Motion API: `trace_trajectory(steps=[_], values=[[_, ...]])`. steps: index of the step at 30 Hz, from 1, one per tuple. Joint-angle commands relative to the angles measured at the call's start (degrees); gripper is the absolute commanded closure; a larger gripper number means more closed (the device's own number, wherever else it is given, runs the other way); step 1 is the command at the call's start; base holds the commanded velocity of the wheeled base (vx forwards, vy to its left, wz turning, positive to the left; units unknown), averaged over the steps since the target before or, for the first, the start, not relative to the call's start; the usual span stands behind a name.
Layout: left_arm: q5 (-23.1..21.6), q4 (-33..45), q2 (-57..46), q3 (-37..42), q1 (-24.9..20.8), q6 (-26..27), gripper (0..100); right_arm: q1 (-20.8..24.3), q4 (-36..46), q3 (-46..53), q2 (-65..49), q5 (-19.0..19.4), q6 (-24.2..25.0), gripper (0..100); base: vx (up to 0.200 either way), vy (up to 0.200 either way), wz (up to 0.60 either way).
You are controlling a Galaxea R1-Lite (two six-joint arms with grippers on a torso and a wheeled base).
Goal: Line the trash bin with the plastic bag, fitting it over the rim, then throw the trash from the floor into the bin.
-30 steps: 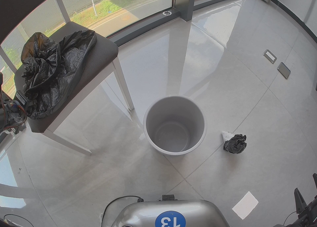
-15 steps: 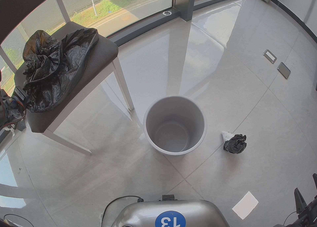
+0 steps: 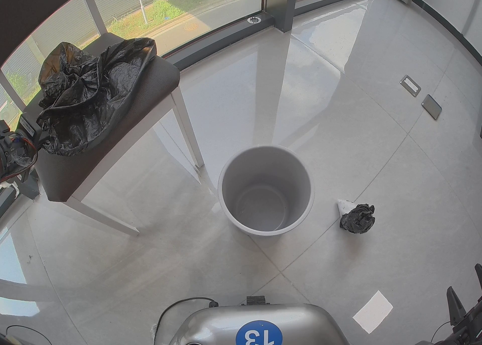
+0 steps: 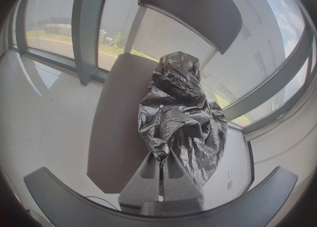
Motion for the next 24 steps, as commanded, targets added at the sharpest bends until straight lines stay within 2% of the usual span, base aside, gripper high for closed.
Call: trace_trajectory(steps=[1, 4, 8, 9, 11, 16, 19, 21, 22, 24], values=[[-1.09, 3.12, -4.21, -0.75, -4.48, -0.31, 100, 0.02, 0.00, 0.92, -0.96, 0.36, -0.29, 0, 0.000, 0.000, 0.00], [-2.32, 10.07, -7.19, -4.88, -8.52, 0.92, 100, 0.02, 0.00, 1.01, -0.96, 0.71, -0.64, 0, 0.000, 0.000, 0.00], [-12.60, 21.93, -11.41, -12.97, -17.92, 1.36, 100, 0.02, -0.18, 0.92, -0.96, 0.89, -3.01, 0, 0.000, 0.000, 0.00], [-13.57, 23.43, -11.41, -14.46, -19.42, 1.53, 100, 0.02, -0.09, 0.92, -0.96, 0.98, -3.10, 0, 0.000, 0.000, 0.00], [-13.74, 27.03, -10.45, -18.86, -23.37, 2.41, 100, 0.02, -0.09, 0.84, -0.96, 1.15, -3.10, 0, 0.000, 0.000, 0.00], [-14.09, 35.03, -7.98, -26.59, -28.03, 4.96, 100, 0.02, 0.17, 0.75, -0.96, 1.85, -1.08, 0, 0.000, 0.000, 0.00], [-14.18, 40.83, -7.28, -31.08, -32.78, 9.71, 100, 0.10, -0.09, -0.13, -0.96, 2.73, -1.60, 0, 0.000, 0.000, 0.00], [-14.18, 44.08, -6.84, -32.66, -34.62, 12.70, 100, 0.19, 0.79, -9.01, -0.44, 4.84, 0.86, 0, 0.000, 0.000, 0.00], [-14.09, 45.31, -6.40, -33.10, -35.15, 13.93, 100, 0.10, 1.58, -14.28, 5.54, 4.93, 3.93, 0, 0.000, 0.000, 0.00], [-13.83, 46.19, -5.52, -33.18, -35.77, 15.69, 100, -0.07, 3.95, -18.59, 13.80, 4.40, 10.00, 0, 0.000, 0.000, 0.00]])
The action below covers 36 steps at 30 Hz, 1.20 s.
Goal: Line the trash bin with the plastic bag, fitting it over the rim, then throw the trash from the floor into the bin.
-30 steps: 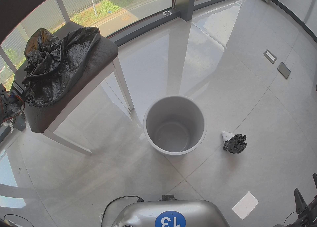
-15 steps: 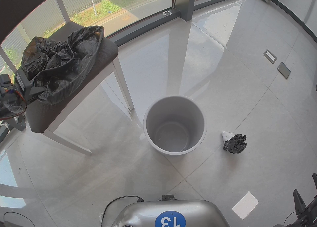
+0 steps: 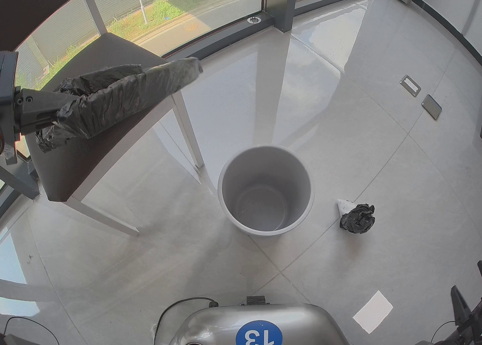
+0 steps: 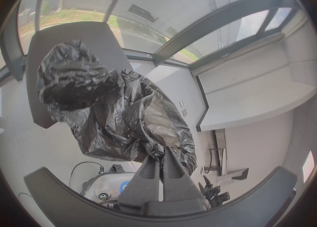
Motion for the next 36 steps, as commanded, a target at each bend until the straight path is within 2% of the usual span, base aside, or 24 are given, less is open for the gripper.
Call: trace_trajectory(steps=[1, 6, 12, 15, 18, 21, 27, 28, 31, 32, 33, 36], values=[[-0.05, 5.02, 2.59, -4.27, -5.34, 7.23, 100, -0.11, 4.54, -16.88, 14.93, 1.69, 11.04, 0, 0.000, 0.000, 0.00], [1.00, 8.27, 3.20, -6.38, -7.89, 13.47, 100, 1.56, 8.24, -19.61, 20.90, 3.45, 11.04, 0, 0.000, 0.000, 0.00], [1.09, 12.40, 7.16, -13.41, -10.44, 19.62, 100, 3.76, 11.84, -26.46, 31.98, 6.88, 14.56, 0, 0.000, 0.000, 0.00], [0.91, 12.13, 10.06, -17.45, -12.64, 19.80, 100, 4.37, 11.66, -27.52, 38.48, 6.44, 13.86, 0, 0.000, 0.000, 0.00], [0.56, 11.87, 11.73, -21.23, -14.75, 19.01, 100, 4.81, 7.71, -28.66, 44.02, 7.75, 14.21, 0, 0.000, 0.000, 0.00], [-0.05, 12.40, 11.99, -23.78, -17.30, 18.57, 100, 6.13, 7.71, -29.01, 47.01, 9.69, 14.21, 0, 0.000, 0.000, 0.00], [-1.37, 12.40, 11.82, -20.53, -18.88, 21.38, 100, 6.57, 7.62, -29.01, 52.89, 10.39, 14.12, 0, 0.000, 0.000, 0.00], [-1.55, 11.69, 11.55, -17.01, -18.97, 25.60, 100, 6.57, 7.62, -29.28, 54.39, 10.39, 14.12, 0, 0.000, 0.000, 0.00], [-3.48, 10.38, 11.73, -14.20, -19.05, 31.22, 100, 6.57, 7.97, -30.42, 56.50, 10.48, 14.12, 0, 0.000, 0.000, 0.00], [-3.48, 10.38, 11.73, -14.20, -19.05, 31.22, 100, 6.57, 7.97, -30.42, 56.50, 10.48, 14.12, 0, 0.000, 0.000, 0.00], [-5.41, 8.79, 11.99, -13.85, -18.70, 32.45, 100, 6.57, 8.32, -31.39, 57.82, 10.48, 14.29, 0, 0.000, 0.000, 0.00], [-5.94, 6.95, 12.08, -13.94, -18.26, 32.10, 100, 6.48, 8.59, -32.88, 58.96, 12.24, 14.56, 0, 0.000, 0.000, 0.00]])
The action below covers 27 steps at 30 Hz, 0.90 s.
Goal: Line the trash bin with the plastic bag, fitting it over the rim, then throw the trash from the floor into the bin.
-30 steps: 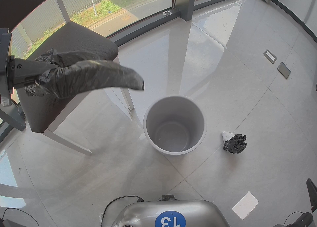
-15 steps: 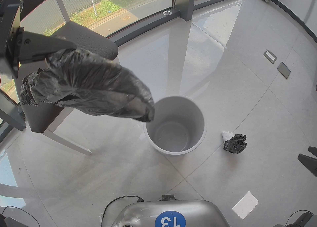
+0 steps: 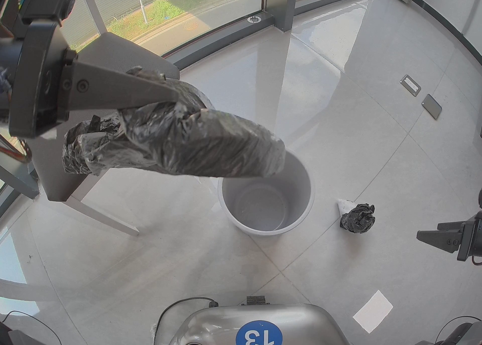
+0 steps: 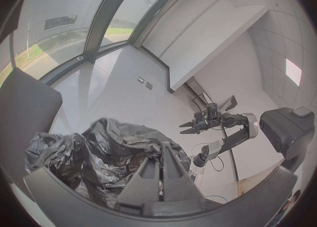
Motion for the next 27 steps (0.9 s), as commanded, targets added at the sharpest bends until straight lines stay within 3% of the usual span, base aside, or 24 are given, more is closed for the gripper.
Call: trace_trajectory(steps=[1, 4, 14, 20, 27], values=[[-0.98, -2.28, 0.64, 1.61, 0.38, 0.49, 100, 0.15, -0.06, -2.20, 4.42, 3.40, 0.27, 0, 0.000, 0.000, 0.00], [-0.98, -3.95, 0.81, 1.08, 0.29, -1.09, 100, 0.15, 0.47, -4.75, 5.29, 7.44, 0.36, 0, 0.000, 0.000, 0.00], [-1.24, -5.35, 1.34, -2.61, -0.32, -2.68, 100, 4.19, 1.09, -13.36, 16.81, 8.14, 1.85, 0, 0.000, 0.000, 0.00], [-3.70, -6.32, 0.72, -2.52, -0.32, -4.17, 100, 6.04, 1.09, -23.47, 28.23, 10.08, 11.17, 0, 0.000, 0.000, 0.00], [-7.22, -7.29, 0.55, 0.64, 0.82, -3.47, 100, 8.14, 1.17, -29.71, 34.30, 10.52, 11.52, 0, 0.000, 0.000, 0.00]])
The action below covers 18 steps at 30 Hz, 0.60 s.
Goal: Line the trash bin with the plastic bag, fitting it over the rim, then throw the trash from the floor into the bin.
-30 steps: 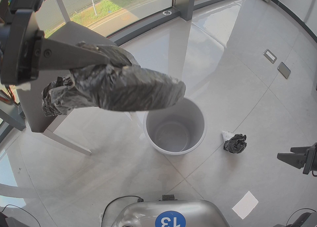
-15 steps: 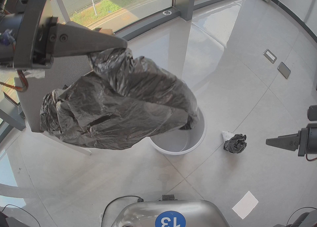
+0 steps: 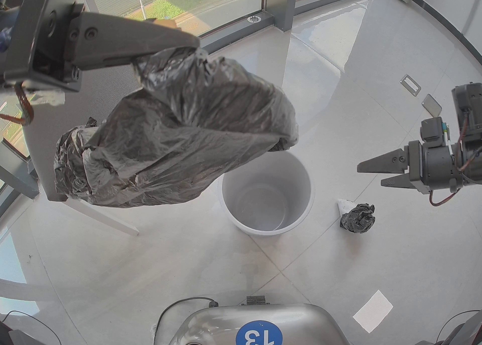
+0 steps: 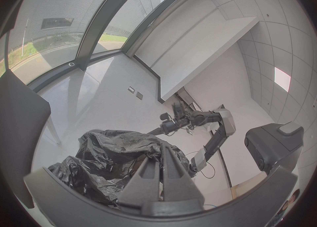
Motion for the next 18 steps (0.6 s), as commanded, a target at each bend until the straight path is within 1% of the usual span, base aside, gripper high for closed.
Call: trace_trajectory(steps=[1, 2, 3, 5, 7, 8, 10, 14, 18], values=[[-1.86, -0.52, -0.42, 2.10, 0.85, 0.32, 100, 2.11, 0.16, -4.17, 6.72, 0.36, 0.56, 0, 0.000, 0.000, 0.00], [-1.86, -0.52, -0.42, 2.10, 0.85, 0.32, 100, 2.11, 0.16, -4.17, 6.72, 0.36, 0.56, 0, 0.000, 0.000, 0.00], [-3.44, -3.25, -0.42, 4.12, 1.11, 0.58, 100, 2.90, 0.16, -5.84, 8.83, 0.36, 0.47, 0, 0.000, 0.000, 0.00], [-4.06, -6.41, -0.42, 5.71, 1.20, 0.84, 100, 3.34, 0.16, -7.34, 10.24, 0.63, 0.83, 0, 0.000, 0.000, 0.00], [-4.76, -8.70, -0.42, 7.20, 1.55, 3.04, 100, 3.34, 0.25, -9.09, 12.00, 2.12, 1.09, 0, 0.000, 0.000, 0.00], [-5.37, -8.96, -0.42, 7.73, 2.08, 4.09, 100, 3.34, 0.43, -10.15, 13.05, 3.62, 1.26, 0, 0.000, 0.000, 0.00], [-7.04, -8.96, -0.50, 7.82, 2.52, 4.27, 100, 3.34, 1.04, -12.87, 14.99, 5.37, 2.32, 0, 0.000, 0.000, 0.00], [-7.92, -9.22, -0.50, 7.20, 2.69, 4.18, 100, 3.61, 2.89, -21.40, 20.17, 5.64, 5.84, 0, 0.000, 0.000, 0.00], [-8.01, -9.22, -0.59, 6.41, 2.69, 4.18, 100, 3.34, 7.02, -30.19, 25.62, 5.64, 6.71, 0, 0.000, 0.000, 0.00]])
